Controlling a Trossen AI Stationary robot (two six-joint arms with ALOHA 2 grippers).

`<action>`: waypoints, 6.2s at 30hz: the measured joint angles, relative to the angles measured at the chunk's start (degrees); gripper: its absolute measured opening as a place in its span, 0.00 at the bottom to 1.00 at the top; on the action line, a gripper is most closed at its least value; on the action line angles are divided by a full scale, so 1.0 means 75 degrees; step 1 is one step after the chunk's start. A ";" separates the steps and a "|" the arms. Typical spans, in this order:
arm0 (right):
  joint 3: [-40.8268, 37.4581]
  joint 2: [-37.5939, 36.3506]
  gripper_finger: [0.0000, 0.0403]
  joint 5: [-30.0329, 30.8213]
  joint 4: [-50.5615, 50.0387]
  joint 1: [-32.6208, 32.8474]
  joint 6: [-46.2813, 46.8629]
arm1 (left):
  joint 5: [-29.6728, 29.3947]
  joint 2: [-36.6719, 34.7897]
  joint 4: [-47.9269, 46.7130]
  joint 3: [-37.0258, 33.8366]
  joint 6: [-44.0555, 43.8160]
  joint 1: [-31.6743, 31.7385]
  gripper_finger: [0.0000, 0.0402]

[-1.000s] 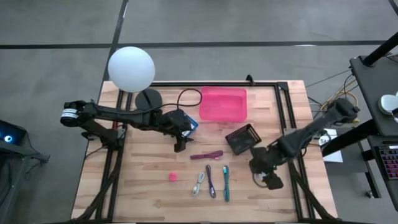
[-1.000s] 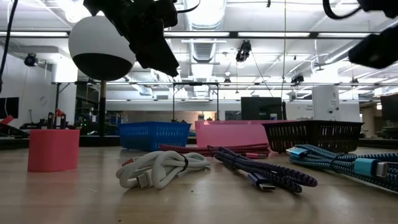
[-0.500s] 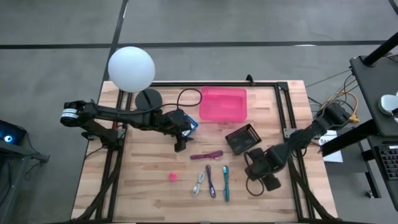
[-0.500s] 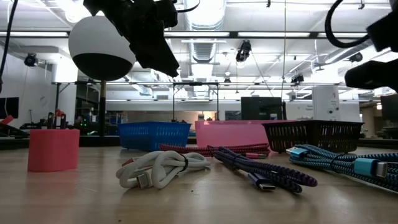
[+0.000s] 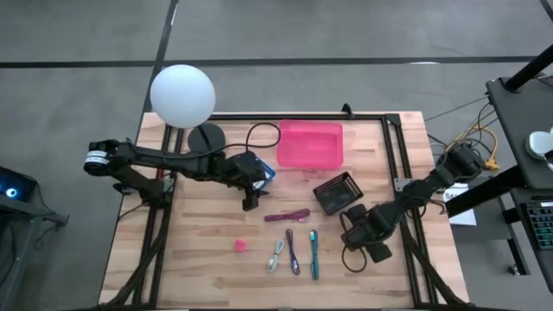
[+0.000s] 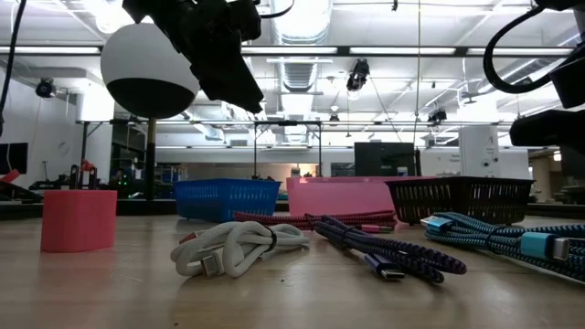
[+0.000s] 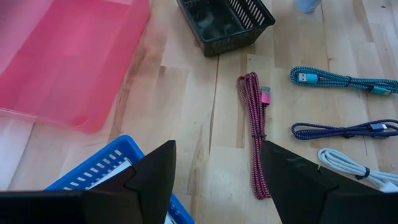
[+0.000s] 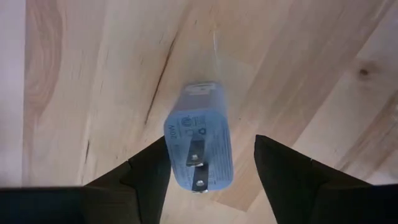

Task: Pick and place items into bin
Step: Put the white charger adapter into the black bin, then put the pink charger adapter into the black bin

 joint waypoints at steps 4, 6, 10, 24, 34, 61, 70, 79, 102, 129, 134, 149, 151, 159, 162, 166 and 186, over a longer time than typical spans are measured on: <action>0.0000 -0.0006 0.43 -0.0006 0.0026 -0.0002 0.0072 | -0.0016 -0.0002 0.0001 0.0000 0.0002 0.0000 0.53; 0.0000 -0.0006 0.36 -0.0024 0.0026 -0.0003 0.0254 | -0.0023 0.0000 0.0003 0.0000 0.0003 0.0000 0.53; 0.0003 -0.0020 0.27 -0.0191 0.0010 -0.0022 0.0671 | -0.0028 0.0000 -0.0006 0.0000 0.0001 0.0000 0.53; 0.0790 -0.0632 0.27 -0.0366 -0.0236 -0.0210 0.1349 | -0.0150 0.0000 -0.0245 0.0000 0.0010 -0.0001 0.53; 0.1137 -0.1678 0.27 0.0772 -0.0347 -0.1235 0.1401 | -0.0200 0.0000 -0.0195 0.0000 0.0008 -0.0003 0.53; 0.1088 -0.1288 0.27 0.0740 -0.0617 -0.5581 0.2532 | -0.0256 0.0000 -0.0192 0.0000 -0.0009 -0.0002 0.53; 0.1081 -0.0202 0.27 0.0573 -0.1048 -0.5732 0.2643 | -0.0259 0.0000 -0.0193 0.0000 -0.0012 -0.0003 0.53; 0.1081 0.0262 0.27 0.0615 -0.1176 -0.5728 0.2661 | -0.0257 0.0000 -0.0195 0.0000 -0.0009 -0.0003 0.53; 0.1466 0.0023 0.55 0.0673 -0.1195 -0.5712 0.2694 | -0.0256 0.0000 -0.0198 0.0000 -0.0008 -0.0002 0.53; 0.1189 -0.3220 0.49 0.3662 -0.0411 -0.4622 0.0836 | 0.1603 -0.0440 -0.0566 0.0151 -0.5887 -0.1447 0.53; 0.0838 -0.3021 0.49 0.3648 -0.0114 -0.4622 0.0856 | 0.1601 -0.0269 -0.1248 0.0233 -0.7508 -0.1747 0.53; 0.0758 -0.2535 0.49 0.3593 0.0133 -0.4622 0.0472 | 0.0959 0.0382 -0.2623 0.0291 -1.1274 -0.2632 0.53; 0.0758 -0.2523 0.49 0.3593 0.0148 -0.4622 0.0359 | 0.0957 0.0592 -0.2607 0.0424 -1.1527 -0.2756 0.53; 0.0755 -0.2523 0.49 0.3591 0.0468 -0.4622 -0.0090 | 0.0958 0.1605 -0.2683 0.0873 -1.1617 -0.3026 0.53; 0.0755 -0.2523 0.49 0.3591 0.0492 -0.4622 -0.0090 | 0.0942 0.1942 -0.2690 0.0915 -1.1632 -0.3031 0.53; 0.0755 -0.2523 0.49 0.3585 0.0493 -0.4622 -0.0092 | 0.0885 0.2201 -0.2746 0.0927 -1.1807 -0.3037 0.53; 0.0752 -0.2523 0.49 0.3582 0.0629 -0.4625 -0.0172 | 0.1382 0.2259 -0.2860 0.0717 -1.1806 -0.3156 0.53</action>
